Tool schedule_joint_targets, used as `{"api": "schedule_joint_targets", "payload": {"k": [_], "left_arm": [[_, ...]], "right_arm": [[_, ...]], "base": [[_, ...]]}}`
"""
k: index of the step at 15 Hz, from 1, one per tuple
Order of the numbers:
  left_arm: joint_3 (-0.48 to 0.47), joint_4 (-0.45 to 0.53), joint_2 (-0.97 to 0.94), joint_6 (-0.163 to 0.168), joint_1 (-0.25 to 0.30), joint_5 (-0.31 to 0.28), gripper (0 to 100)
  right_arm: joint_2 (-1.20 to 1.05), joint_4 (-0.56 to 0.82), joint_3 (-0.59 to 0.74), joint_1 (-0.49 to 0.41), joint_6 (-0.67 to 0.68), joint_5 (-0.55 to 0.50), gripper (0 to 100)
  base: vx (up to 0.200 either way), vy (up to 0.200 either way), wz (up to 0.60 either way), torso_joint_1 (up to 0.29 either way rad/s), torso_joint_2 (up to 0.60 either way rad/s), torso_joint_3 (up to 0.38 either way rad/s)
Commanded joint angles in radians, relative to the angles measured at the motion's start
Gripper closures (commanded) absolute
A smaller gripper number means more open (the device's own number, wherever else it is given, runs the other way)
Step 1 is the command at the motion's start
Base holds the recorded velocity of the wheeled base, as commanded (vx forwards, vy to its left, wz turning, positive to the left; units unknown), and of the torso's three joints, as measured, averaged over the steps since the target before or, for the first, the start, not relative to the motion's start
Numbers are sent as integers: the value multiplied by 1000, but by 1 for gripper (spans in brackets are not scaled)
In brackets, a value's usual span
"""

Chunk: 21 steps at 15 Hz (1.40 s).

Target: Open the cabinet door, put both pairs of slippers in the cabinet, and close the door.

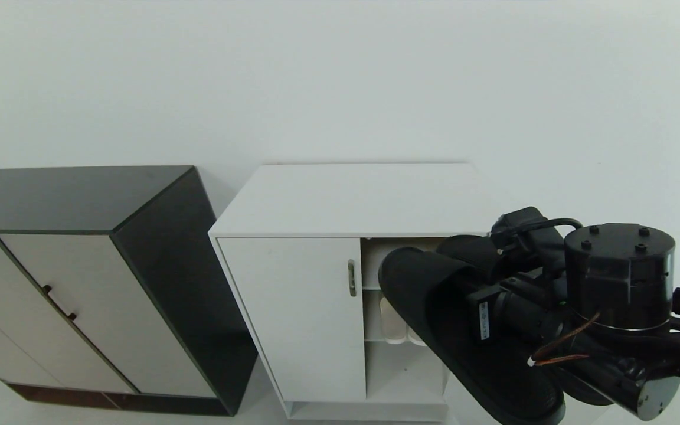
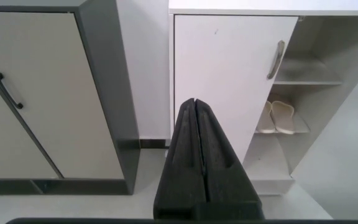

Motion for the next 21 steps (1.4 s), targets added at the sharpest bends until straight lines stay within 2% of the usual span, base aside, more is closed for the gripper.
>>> {"api": "schedule_joint_targets", "payload": {"k": [1, 7, 21], "left_arm": [[0, 0, 0, -1, 0, 1, 100], [0, 0, 0, 1, 0, -1, 100], [0, 0, 0, 1, 0, -1, 100]], "right_arm": [[11, -11, 2, 0, 0, 0, 100], [13, -20, 12, 0, -2, 2, 100], [22, -33, 23, 2, -2, 3, 100]], "base": [[0, 0, 0, 0, 0, 0], [0, 0, 0, -32, 68, 41], [0, 0, 0, -196, 503, 305]]}}
